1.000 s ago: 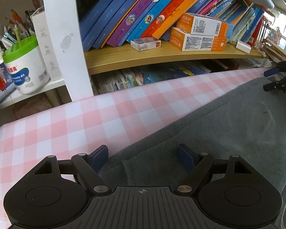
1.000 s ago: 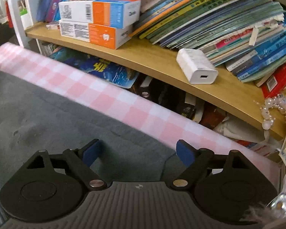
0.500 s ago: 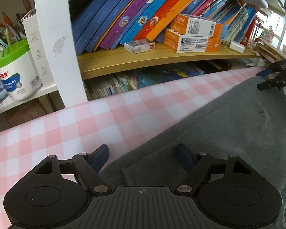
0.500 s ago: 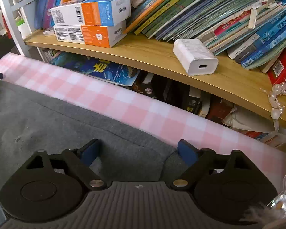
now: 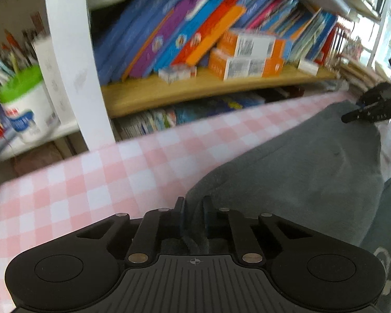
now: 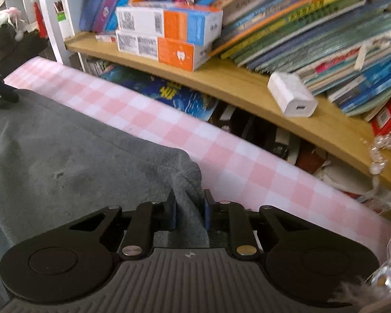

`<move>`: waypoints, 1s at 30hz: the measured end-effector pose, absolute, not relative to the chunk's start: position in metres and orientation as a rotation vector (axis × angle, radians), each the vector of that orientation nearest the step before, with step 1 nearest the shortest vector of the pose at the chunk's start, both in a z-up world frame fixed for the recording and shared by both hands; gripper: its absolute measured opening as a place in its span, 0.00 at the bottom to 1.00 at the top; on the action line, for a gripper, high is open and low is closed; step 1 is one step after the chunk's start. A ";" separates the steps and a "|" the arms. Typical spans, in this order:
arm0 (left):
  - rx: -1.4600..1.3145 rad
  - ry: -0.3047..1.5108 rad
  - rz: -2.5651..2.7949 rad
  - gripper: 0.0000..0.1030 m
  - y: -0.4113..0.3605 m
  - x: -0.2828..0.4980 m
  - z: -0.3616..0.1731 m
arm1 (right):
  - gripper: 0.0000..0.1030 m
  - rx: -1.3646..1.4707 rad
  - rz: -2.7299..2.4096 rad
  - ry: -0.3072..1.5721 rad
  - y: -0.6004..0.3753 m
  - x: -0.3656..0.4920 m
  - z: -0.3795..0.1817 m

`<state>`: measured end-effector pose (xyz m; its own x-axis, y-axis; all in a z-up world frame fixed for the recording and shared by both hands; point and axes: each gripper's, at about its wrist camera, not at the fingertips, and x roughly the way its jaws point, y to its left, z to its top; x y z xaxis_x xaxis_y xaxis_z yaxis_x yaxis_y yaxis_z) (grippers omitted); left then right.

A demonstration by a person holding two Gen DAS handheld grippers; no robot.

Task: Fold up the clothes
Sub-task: 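Lift the hem with both tools, fold it over the body, open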

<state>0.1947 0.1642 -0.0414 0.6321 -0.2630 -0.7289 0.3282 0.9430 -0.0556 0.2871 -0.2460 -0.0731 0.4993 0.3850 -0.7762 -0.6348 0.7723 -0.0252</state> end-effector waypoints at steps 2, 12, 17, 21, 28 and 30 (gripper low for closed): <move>0.085 0.774 -0.340 0.11 0.161 0.181 -0.029 | 0.15 -0.327 0.607 0.806 -0.249 0.275 -0.064; 0.107 0.601 -0.303 0.11 0.149 0.106 0.018 | 0.15 -0.410 0.483 0.603 -0.259 0.167 -0.023; 0.089 0.572 -0.297 0.11 0.144 0.066 0.030 | 0.15 -0.485 0.423 0.499 -0.256 0.104 -0.015; 0.050 0.572 -0.284 0.11 0.140 0.032 0.030 | 0.16 -0.507 0.388 0.468 -0.257 0.061 -0.019; -0.016 0.634 -0.274 0.12 0.134 -0.019 0.011 | 0.20 -0.538 0.374 0.526 -0.258 0.007 -0.037; -0.023 0.663 -0.272 0.12 0.132 -0.030 0.002 | 0.22 -0.539 0.373 0.554 -0.259 -0.003 -0.042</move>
<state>-0.0297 0.1317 0.0016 0.7542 -0.2563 -0.6045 0.2419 0.9644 -0.1071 -0.0031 -0.2593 -0.0418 0.7906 0.1884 -0.5827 -0.4692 0.7978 -0.3786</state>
